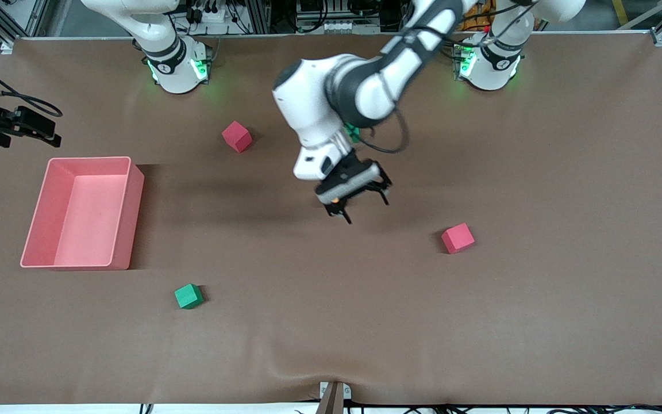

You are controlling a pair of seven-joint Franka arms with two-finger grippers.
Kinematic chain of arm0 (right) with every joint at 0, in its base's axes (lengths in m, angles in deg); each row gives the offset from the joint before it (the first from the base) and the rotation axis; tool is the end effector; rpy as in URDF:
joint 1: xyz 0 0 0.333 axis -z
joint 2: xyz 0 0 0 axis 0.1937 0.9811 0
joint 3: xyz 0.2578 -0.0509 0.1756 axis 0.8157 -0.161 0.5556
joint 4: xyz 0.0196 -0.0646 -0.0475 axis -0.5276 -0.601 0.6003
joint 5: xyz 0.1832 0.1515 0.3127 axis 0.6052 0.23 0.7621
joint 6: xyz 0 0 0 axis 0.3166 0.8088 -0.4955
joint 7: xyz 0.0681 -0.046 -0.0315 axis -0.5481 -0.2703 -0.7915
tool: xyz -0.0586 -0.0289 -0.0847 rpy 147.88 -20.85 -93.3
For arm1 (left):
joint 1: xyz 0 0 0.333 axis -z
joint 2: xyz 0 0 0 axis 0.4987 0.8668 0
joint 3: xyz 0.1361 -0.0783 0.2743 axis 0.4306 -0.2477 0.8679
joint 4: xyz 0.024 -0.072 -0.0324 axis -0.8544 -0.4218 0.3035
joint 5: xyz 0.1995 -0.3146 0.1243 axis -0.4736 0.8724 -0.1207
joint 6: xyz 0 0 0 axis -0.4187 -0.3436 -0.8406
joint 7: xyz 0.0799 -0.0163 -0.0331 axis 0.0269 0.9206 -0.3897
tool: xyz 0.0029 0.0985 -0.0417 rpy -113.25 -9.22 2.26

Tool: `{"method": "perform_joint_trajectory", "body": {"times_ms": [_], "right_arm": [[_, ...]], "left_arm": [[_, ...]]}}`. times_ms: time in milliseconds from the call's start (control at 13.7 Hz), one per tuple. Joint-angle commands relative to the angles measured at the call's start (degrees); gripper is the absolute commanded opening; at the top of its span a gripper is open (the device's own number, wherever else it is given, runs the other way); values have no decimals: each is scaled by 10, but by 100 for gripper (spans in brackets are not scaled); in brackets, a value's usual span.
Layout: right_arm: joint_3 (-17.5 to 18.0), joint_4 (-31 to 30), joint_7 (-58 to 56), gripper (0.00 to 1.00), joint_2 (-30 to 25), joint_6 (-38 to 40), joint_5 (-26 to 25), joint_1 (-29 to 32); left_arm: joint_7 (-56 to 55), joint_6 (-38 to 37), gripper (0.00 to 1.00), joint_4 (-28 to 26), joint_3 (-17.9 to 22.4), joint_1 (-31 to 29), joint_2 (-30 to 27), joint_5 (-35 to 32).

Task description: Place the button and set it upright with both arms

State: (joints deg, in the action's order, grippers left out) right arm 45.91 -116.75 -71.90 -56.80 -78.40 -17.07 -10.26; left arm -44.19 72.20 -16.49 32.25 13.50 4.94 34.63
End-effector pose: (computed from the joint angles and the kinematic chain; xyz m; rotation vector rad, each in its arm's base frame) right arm 0.5382 -0.0094 0.6323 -3.1196 0.0186 0.1386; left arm 0.5272 -0.4989 0.3989 -2.6722 -0.4161 -0.7451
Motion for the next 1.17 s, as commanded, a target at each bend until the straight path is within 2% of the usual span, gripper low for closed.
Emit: {"method": "perform_joint_trajectory", "body": {"times_ms": [0, 365, 510, 948, 1094], "right_arm": [[-1, -1, 10, 100, -2, -2, 0, -4], [-1, -1, 10, 100, -2, -2, 0, -3], [-1, -2, 10, 100, -1, -2, 0, -2], [-2, -1, 10, 100, -1, -3, 0, -2], [-1, -2, 10, 100, -1, -2, 0, -2]], "left_arm": [[65, 27, 100, -12, -8, -42, -25, 34], [244, 51, 100, -11, -9, -142, -56, 152], [327, 52, 100, -11, -30, -198, -70, 224], [552, 27, 100, -17, -115, -398, -124, 370], [595, -10, 100, -18, -103, -411, -149, 383]]}}
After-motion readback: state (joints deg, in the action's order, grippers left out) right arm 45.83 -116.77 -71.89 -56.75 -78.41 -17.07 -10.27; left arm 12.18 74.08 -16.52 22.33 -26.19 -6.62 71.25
